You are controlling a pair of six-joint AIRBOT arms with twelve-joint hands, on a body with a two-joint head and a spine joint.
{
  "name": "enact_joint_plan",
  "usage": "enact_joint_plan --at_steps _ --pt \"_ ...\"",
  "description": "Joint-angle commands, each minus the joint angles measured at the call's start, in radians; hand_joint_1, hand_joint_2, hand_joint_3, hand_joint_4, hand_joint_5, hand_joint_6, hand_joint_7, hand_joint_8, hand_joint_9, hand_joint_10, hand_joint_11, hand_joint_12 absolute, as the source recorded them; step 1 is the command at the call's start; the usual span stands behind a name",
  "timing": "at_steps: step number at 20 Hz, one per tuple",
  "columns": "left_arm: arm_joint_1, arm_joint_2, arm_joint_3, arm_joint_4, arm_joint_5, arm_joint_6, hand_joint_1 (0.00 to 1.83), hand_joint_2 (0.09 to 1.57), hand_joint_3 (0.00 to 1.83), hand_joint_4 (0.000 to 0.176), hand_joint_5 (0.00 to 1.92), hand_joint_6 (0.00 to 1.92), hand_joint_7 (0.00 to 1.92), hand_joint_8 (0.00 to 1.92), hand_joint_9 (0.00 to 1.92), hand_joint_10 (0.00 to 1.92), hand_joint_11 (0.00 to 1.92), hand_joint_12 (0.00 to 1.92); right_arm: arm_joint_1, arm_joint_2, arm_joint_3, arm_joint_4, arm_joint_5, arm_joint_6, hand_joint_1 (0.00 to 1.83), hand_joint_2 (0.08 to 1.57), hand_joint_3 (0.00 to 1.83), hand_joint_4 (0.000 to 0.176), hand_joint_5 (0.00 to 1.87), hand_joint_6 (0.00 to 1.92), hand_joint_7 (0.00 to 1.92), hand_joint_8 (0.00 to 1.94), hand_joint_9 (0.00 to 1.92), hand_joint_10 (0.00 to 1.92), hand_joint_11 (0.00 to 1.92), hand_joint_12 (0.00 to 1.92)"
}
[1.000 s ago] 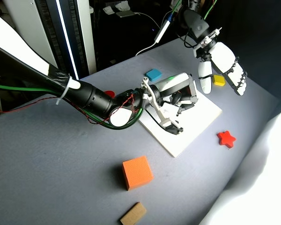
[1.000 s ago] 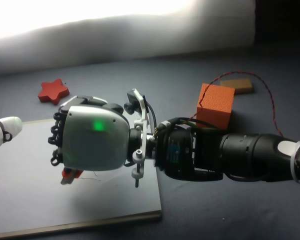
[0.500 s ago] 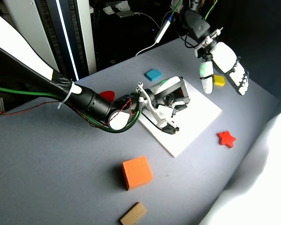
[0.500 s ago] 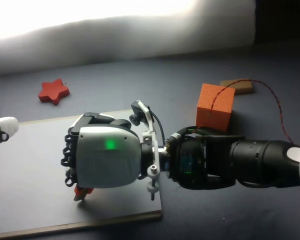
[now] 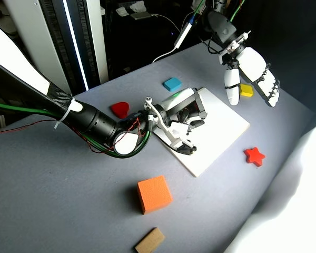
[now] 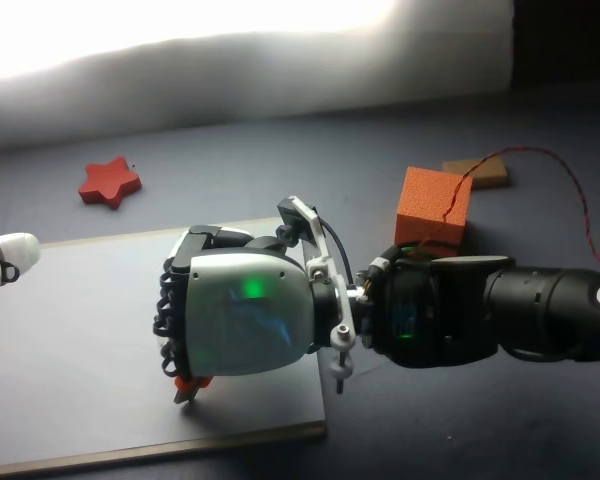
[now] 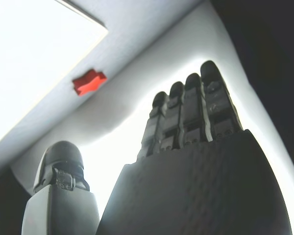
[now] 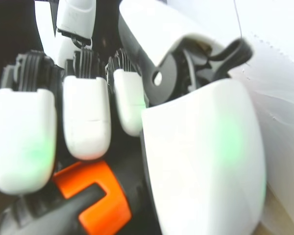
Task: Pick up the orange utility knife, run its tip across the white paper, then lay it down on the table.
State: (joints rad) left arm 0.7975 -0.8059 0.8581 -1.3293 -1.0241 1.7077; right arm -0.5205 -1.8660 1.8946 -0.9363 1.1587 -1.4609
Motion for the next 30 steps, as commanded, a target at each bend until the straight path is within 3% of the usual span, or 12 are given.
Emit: enact_joint_plan --at_steps 1,3,15,19,21,23,26,30 --pt "-0.009 0.005 0.006 0.043 -0.093 0.002 0.00 1.11 0.00 0.000 0.00 0.00 0.02 0.00 0.03 0.01 0.00 0.25 -0.002 0.014 0.011 0.014 0.076 -0.010 1.44 1.01 0.58 0.176 1.43 1.92 1.61 1.94 1.71 1.92 1.79 1.92" --pt "-0.010 0.003 0.006 0.043 -0.093 0.003 0.00 1.12 0.00 0.000 0.00 0.00 0.01 0.00 0.02 0.00 0.00 0.19 -0.005 0.024 0.019 0.012 0.081 -0.004 1.44 1.02 0.54 0.176 1.42 1.92 1.60 1.94 1.70 1.92 1.77 1.92" --pt "-0.015 0.002 0.005 0.044 -0.095 0.007 0.00 1.11 0.00 0.000 0.00 0.00 0.03 0.00 0.03 0.01 0.00 0.29 -0.001 0.082 0.019 0.025 0.127 0.034 1.45 1.01 0.54 0.176 1.45 1.92 1.61 1.94 1.71 1.92 1.78 1.92" --pt "-0.014 0.002 0.005 0.045 -0.095 0.007 0.00 1.11 0.00 0.000 0.00 0.00 0.01 0.00 0.03 0.00 0.00 0.27 0.019 0.175 -0.172 0.228 0.002 0.071 1.45 1.02 0.55 0.176 1.44 1.92 1.61 1.94 1.70 1.92 1.78 1.92" --pt "-0.016 0.002 0.005 0.046 -0.095 0.006 0.00 1.10 0.00 0.000 0.00 0.00 0.04 0.01 0.05 0.01 0.00 0.34 0.024 0.178 -0.195 0.251 -0.004 0.073 1.45 1.01 0.56 0.176 1.46 1.92 1.63 1.94 1.72 1.92 1.79 1.92" --pt "-0.020 0.002 0.003 0.048 -0.095 0.006 0.00 1.11 0.00 0.000 0.00 0.00 0.02 0.00 0.02 0.00 0.00 0.26 0.029 0.181 -0.207 0.271 -0.018 0.086 1.44 1.00 0.56 0.176 1.46 1.92 1.63 1.94 1.72 1.92 1.79 1.92" --pt "-0.025 -0.001 -0.008 0.054 -0.094 0.013 0.00 1.11 0.00 0.000 0.00 0.00 0.03 0.01 0.03 0.01 0.00 0.28 0.044 0.218 -0.268 0.339 -0.088 0.105 1.44 0.98 0.61 0.176 1.46 1.92 1.63 1.94 1.72 1.92 1.80 1.92" --pt "-0.039 -0.005 -0.027 0.072 -0.080 0.030 0.00 1.11 0.00 0.000 0.00 0.00 0.02 0.00 0.03 0.00 0.00 0.28 0.050 0.328 -0.438 0.430 -0.259 0.196 1.46 0.99 0.60 0.176 1.45 1.92 1.61 1.94 1.71 1.92 1.79 1.92"
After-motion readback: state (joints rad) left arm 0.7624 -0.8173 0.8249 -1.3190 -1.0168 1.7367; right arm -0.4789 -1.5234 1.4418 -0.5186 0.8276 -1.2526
